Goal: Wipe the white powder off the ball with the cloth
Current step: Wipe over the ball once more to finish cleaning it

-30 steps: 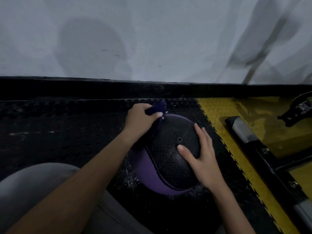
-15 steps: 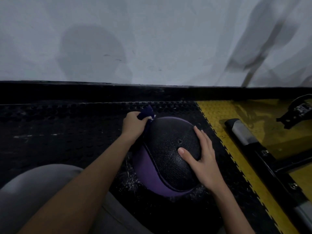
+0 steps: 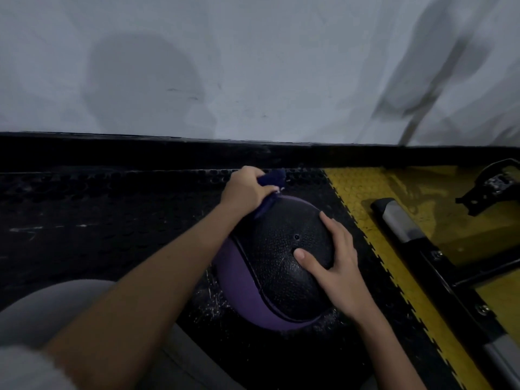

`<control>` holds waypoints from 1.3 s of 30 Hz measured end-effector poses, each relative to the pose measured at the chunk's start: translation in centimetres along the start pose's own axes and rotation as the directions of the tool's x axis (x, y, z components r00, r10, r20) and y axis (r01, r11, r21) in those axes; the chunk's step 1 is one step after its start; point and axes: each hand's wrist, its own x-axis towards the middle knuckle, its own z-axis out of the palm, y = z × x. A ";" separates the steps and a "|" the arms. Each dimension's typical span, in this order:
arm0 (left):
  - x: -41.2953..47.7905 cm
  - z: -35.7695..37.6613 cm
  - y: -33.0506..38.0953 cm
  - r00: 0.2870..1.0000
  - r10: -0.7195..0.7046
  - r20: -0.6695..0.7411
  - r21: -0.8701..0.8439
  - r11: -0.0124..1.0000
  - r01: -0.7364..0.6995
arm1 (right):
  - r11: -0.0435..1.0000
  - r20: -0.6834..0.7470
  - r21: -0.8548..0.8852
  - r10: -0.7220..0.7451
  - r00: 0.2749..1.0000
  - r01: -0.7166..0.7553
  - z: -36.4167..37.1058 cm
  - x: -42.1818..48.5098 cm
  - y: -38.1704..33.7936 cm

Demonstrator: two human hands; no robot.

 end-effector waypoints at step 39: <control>-3.7 0.1 2.7 0.964 0.266 -0.021 0.032 0.964 -0.265 | 0.999 -0.034 -0.023 -0.026 0.999 0.025 0.6 -0.3 -0.5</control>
